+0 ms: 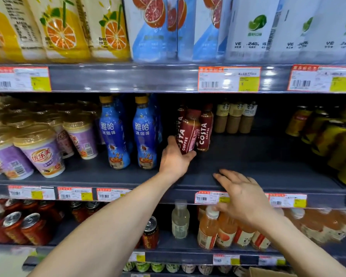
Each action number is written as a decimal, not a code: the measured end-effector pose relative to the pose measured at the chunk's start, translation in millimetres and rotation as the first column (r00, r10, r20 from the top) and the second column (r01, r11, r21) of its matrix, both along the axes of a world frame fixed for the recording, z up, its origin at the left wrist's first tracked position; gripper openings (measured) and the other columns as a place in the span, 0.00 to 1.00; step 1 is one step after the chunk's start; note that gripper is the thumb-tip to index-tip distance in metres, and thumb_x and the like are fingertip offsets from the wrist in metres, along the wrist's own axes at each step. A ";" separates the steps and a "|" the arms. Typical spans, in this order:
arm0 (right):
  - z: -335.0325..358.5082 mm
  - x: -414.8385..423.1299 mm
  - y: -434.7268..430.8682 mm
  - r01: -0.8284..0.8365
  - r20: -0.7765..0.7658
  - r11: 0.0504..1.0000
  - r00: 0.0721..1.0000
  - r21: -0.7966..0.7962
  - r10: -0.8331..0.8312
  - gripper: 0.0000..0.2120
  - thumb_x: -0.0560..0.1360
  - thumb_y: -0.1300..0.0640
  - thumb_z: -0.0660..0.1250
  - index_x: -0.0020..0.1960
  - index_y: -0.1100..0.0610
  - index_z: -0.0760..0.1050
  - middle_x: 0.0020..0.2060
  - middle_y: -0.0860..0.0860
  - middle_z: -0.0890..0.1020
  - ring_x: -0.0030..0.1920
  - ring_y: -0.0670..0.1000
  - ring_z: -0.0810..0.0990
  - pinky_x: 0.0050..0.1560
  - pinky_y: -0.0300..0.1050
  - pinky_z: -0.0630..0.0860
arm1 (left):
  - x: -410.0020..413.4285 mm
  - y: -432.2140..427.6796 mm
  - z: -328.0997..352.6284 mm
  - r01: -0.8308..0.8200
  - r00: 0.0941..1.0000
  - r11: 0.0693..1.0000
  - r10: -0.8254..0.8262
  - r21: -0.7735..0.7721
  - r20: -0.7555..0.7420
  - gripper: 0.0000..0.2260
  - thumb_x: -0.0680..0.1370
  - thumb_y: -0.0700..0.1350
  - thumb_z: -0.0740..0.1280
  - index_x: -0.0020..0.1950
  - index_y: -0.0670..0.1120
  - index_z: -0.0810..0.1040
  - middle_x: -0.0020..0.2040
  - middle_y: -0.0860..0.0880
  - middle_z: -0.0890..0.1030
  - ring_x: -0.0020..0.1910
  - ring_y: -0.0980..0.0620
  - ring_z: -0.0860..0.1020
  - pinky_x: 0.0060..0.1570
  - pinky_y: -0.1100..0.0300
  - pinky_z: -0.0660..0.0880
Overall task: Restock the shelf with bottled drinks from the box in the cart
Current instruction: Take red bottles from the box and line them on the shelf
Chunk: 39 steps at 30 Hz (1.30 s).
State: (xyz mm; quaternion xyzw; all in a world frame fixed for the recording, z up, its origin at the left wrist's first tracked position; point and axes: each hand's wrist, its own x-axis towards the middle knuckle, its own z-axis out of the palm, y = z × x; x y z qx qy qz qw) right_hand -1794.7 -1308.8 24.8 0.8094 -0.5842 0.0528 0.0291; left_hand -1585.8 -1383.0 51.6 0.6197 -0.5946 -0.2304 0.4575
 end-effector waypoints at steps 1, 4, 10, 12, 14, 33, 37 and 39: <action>-2.0 -0.1 -0.5 0.002 0.017 1.000 1.000 -0.025 -0.002 0.45 0.70 0.29 0.66 0.80 0.43 0.54 0.80 0.44 0.57 0.79 0.48 0.57 0.74 0.49 0.59 | -0.4 -4.4 0.1 -0.010 1.000 1.000 0.011 0.008 -0.018 0.25 0.71 0.52 0.76 0.61 0.48 0.68 0.55 0.50 0.81 0.52 0.49 0.80 0.47 0.60 0.73; -5.3 0.0 -0.3 0.006 0.044 0.998 0.999 -0.065 -0.003 0.44 0.69 0.30 0.68 0.79 0.43 0.58 0.79 0.44 0.61 0.78 0.49 0.60 0.72 0.48 0.60 | 2.4 -13.2 -2.5 -0.030 0.999 0.999 0.031 0.020 -0.039 0.29 0.70 0.52 0.78 0.63 0.49 0.67 0.57 0.51 0.80 0.55 0.50 0.79 0.50 0.59 0.72; -6.6 3.2 -1.4 0.015 0.022 0.996 1.000 -0.084 -0.013 0.43 0.67 0.30 0.69 0.78 0.44 0.63 0.77 0.45 0.66 0.76 0.49 0.64 0.70 0.50 0.64 | 13.8 -18.8 -11.1 0.025 0.998 0.991 -0.032 0.128 0.056 0.29 0.69 0.47 0.76 0.64 0.50 0.65 0.58 0.49 0.79 0.56 0.47 0.78 0.56 0.56 0.75; -6.3 2.2 1.0 0.025 0.023 0.995 0.999 -0.096 -0.023 0.43 0.65 0.30 0.72 0.76 0.45 0.68 0.74 0.47 0.70 0.74 0.51 0.69 0.68 0.51 0.68 | 13.6 -18.6 -13.7 0.033 0.996 0.989 -0.045 0.141 0.083 0.26 0.70 0.44 0.74 0.63 0.50 0.65 0.56 0.49 0.79 0.56 0.46 0.79 0.57 0.54 0.75; -5.4 2.1 1.8 0.034 0.033 0.994 0.999 -0.105 -0.031 0.43 0.63 0.31 0.74 0.74 0.47 0.71 0.72 0.48 0.73 0.71 0.52 0.72 0.65 0.52 0.71 | 12.6 -22.9 -13.9 0.011 0.996 0.990 -0.024 0.142 0.089 0.25 0.72 0.44 0.74 0.64 0.48 0.66 0.57 0.48 0.79 0.56 0.46 0.79 0.56 0.56 0.75; -1.7 4.9 3.5 0.028 0.041 0.995 0.999 -0.093 -0.024 0.43 0.66 0.31 0.71 0.77 0.45 0.65 0.76 0.46 0.68 0.75 0.51 0.66 0.70 0.50 0.67 | -1.4 -50.1 -8.3 -0.122 0.989 0.987 0.112 0.103 0.099 0.27 0.74 0.47 0.75 0.68 0.46 0.67 0.63 0.45 0.79 0.62 0.44 0.78 0.60 0.46 0.76; -3.4 3.8 3.0 0.024 0.045 0.995 0.999 -0.102 -0.020 0.44 0.67 0.30 0.69 0.78 0.44 0.62 0.77 0.45 0.65 0.76 0.49 0.64 0.70 0.48 0.65 | 0.8 -49.7 -10.2 -0.116 0.991 0.986 0.107 0.121 0.082 0.27 0.74 0.47 0.75 0.69 0.46 0.67 0.64 0.46 0.79 0.62 0.45 0.78 0.60 0.48 0.76; -4.1 3.6 2.2 0.026 0.048 0.994 0.999 -0.104 -0.021 0.44 0.67 0.30 0.67 0.78 0.43 0.60 0.77 0.44 0.64 0.76 0.48 0.62 0.71 0.47 0.63 | 3.5 -47.5 -10.8 -0.112 0.992 0.985 0.102 0.134 0.073 0.28 0.74 0.47 0.76 0.69 0.46 0.67 0.65 0.46 0.78 0.63 0.45 0.77 0.61 0.52 0.76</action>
